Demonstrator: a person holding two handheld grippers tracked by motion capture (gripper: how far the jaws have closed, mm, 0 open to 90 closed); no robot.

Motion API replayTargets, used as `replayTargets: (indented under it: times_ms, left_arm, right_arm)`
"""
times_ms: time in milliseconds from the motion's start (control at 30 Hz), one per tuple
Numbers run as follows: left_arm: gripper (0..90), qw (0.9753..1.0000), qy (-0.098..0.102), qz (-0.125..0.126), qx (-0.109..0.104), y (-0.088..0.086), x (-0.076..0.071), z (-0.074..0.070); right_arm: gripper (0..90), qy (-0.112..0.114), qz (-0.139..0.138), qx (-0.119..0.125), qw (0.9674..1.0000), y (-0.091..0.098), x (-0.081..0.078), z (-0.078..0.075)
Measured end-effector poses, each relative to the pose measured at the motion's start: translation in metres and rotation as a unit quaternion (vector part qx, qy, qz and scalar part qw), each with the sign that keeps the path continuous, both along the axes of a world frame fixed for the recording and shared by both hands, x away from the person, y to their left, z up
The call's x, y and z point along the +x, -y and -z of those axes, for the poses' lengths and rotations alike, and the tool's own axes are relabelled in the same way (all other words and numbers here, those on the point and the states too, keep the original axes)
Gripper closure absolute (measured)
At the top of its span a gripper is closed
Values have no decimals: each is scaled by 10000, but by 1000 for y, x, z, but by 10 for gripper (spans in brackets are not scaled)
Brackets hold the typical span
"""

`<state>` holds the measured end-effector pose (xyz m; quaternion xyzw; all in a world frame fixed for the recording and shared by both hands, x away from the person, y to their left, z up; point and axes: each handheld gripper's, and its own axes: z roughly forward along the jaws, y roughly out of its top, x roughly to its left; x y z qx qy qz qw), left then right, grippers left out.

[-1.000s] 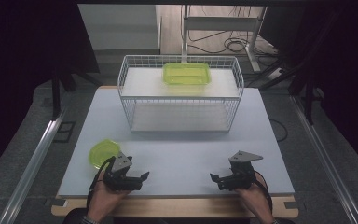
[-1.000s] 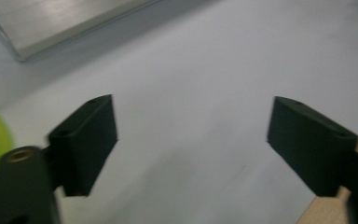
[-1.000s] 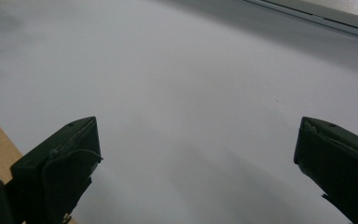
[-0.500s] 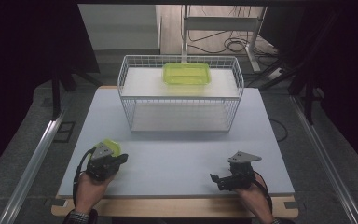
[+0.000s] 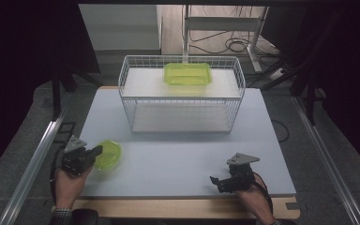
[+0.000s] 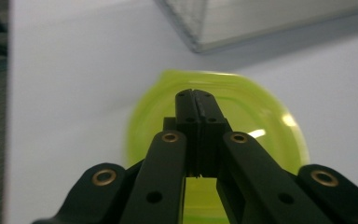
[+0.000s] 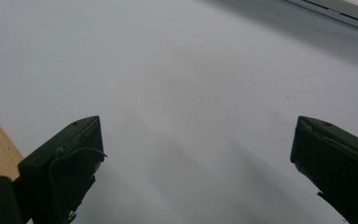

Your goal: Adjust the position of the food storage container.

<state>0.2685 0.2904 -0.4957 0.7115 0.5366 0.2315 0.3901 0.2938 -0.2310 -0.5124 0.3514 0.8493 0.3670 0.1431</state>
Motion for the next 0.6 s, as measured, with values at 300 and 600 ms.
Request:
replayTargets:
  times_ms: [300, 600]
  left_arm:
    - [900, 9979, -66, -651, -31, -35, -1, 11]
    - [900, 9984, -247, -493, 107, -19, 8, 20]
  right_arm:
    - [32, -20, -67, -96, 9999, -2, 0, 2]
    - [35, -18, -85, -135, 9999, -2, 0, 2]
